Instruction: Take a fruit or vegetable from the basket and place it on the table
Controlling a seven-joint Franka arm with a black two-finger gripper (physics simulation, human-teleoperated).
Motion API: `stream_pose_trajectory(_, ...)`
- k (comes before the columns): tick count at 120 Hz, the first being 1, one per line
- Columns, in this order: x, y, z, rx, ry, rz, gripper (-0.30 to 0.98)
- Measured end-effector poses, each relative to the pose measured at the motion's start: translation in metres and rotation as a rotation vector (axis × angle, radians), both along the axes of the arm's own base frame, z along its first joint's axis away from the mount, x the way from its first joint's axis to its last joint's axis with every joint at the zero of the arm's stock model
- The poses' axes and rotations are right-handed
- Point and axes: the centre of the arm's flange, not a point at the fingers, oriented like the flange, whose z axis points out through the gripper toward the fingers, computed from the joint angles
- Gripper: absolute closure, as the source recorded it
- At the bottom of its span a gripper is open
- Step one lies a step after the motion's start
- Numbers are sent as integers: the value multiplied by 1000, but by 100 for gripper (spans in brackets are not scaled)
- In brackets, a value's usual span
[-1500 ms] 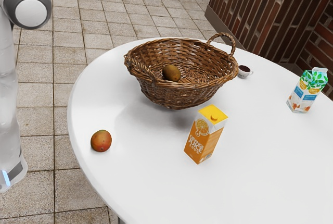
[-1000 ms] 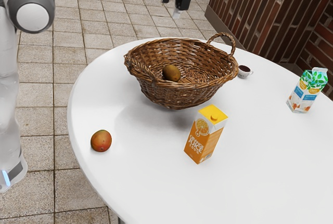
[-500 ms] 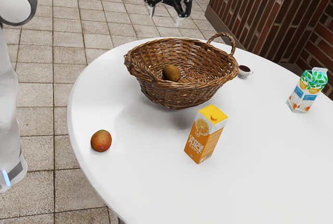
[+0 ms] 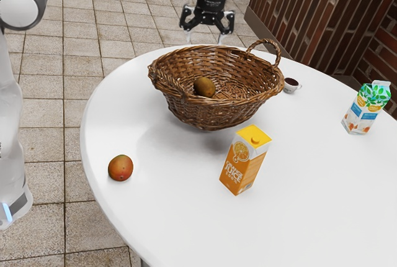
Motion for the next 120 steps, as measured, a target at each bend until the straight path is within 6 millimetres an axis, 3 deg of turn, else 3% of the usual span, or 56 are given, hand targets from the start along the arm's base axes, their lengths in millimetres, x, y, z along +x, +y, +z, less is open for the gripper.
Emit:
stream_pose_trajectory(9,-1,4,-7,-29,-1,91,0)
stream_pose_trajectory(27,-1,-12,-25,-87,12,203,0)
stream_pose_trajectory(47,3,-13,-43,-134,23,327,0)
stream_pose_trajectory(89,25,-17,-94,-161,87,502,0)
stream_pose_trajectory(120,39,-18,-115,-164,95,576,0)
